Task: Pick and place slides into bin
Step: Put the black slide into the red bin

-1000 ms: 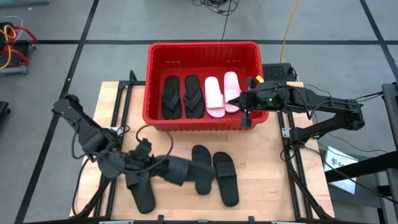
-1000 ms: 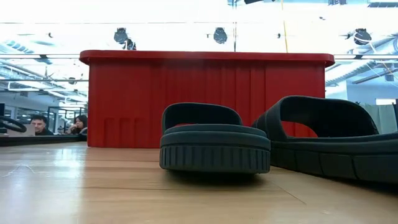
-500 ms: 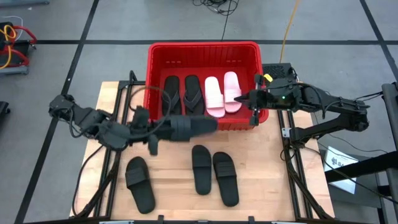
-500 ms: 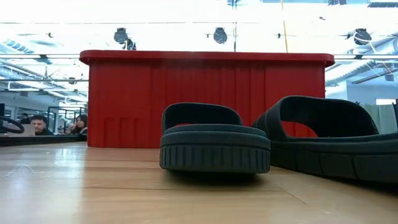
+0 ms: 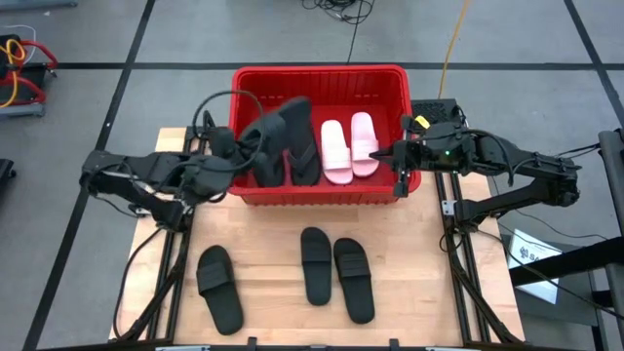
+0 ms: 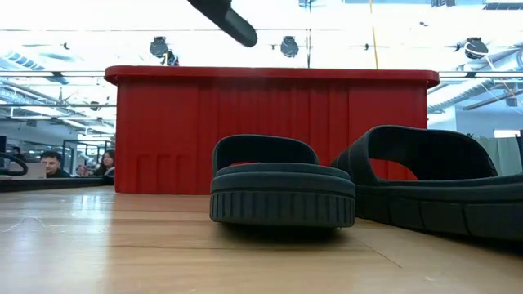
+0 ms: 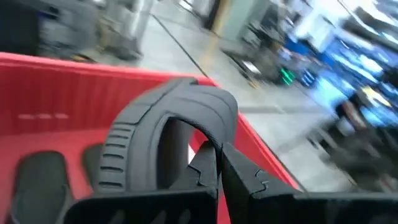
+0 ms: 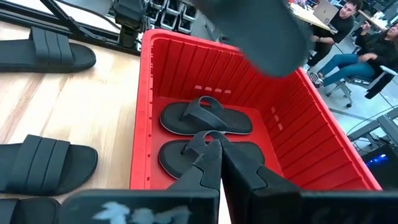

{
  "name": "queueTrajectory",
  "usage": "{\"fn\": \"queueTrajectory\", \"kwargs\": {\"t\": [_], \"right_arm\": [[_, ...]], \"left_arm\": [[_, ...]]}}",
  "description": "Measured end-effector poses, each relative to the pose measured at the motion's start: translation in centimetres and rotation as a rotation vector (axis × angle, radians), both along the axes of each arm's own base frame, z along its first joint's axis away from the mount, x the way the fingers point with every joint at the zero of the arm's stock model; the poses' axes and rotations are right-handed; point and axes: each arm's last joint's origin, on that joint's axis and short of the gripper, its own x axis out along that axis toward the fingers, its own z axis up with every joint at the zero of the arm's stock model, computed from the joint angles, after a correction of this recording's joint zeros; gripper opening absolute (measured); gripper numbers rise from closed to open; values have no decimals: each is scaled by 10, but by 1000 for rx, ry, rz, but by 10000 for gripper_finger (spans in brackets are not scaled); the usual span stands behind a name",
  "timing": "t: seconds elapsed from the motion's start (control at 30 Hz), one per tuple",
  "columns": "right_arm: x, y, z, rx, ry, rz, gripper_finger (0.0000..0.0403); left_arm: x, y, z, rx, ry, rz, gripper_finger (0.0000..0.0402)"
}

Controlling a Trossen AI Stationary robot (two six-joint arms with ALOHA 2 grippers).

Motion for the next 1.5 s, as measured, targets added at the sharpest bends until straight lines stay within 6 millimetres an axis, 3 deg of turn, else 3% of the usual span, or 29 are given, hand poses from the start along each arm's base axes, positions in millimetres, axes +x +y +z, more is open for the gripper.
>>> {"fn": "queueTrajectory", "kwargs": {"t": [0.17,0.4,0.77,1.17,1.5], "right_arm": [[0,0,0,-2,-1,1,0],[0,0,0,-7,-2,3,0],[0,0,0,-26,5,12,0],[0,0,1,-24,1,12,0],[2,0,2,-24,-15,11,0]], "left_arm": [[20,20,-14,-19,13,110,0],[32,41,-28,-70,-4,238,0],[48,46,-90,-133,-97,337,0],[52,66,-164,-172,-377,388,0],[55,87,-195,-226,-475,386,0]]}}
